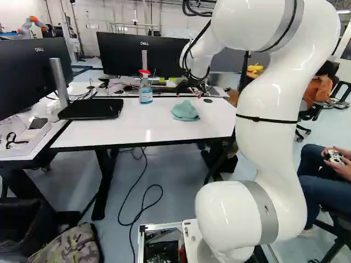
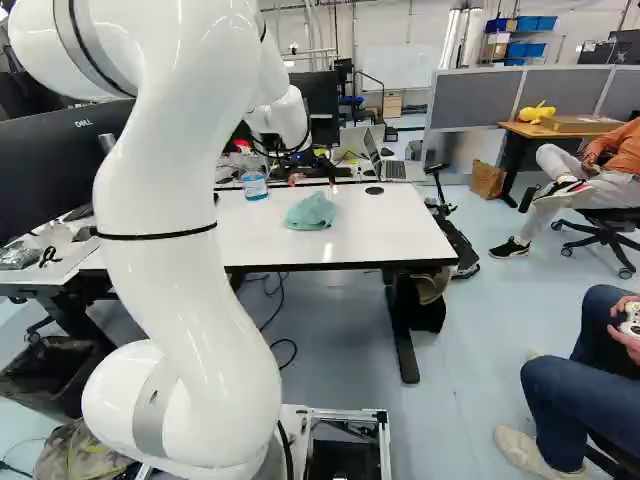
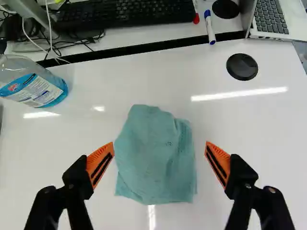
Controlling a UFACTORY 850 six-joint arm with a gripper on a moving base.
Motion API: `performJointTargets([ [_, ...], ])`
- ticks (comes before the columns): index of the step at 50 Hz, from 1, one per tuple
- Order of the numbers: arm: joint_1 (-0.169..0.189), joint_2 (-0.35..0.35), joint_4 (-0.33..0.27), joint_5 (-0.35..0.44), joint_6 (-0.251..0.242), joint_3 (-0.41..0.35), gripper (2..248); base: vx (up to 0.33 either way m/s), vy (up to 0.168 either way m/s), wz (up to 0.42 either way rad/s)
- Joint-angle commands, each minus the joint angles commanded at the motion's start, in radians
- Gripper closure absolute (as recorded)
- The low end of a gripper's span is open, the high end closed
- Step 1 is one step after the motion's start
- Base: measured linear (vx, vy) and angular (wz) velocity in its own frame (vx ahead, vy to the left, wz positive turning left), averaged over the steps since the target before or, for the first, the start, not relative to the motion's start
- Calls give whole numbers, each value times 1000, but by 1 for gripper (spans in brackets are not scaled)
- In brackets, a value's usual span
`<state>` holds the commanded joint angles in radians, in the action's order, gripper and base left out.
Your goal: Clean the table with the green towel
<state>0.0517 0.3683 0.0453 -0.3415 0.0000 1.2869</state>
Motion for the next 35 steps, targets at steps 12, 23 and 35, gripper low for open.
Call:
performJointTargets([
  [12, -1, -18, -1, 33, 0, -33, 3, 0, 0, 0],
  [23, -3, -42, -3, 78, 0, -77, 3, 0, 0, 0],
  [35, -6, -76, -5, 142, 0, -140, 3, 0, 0, 0],
])
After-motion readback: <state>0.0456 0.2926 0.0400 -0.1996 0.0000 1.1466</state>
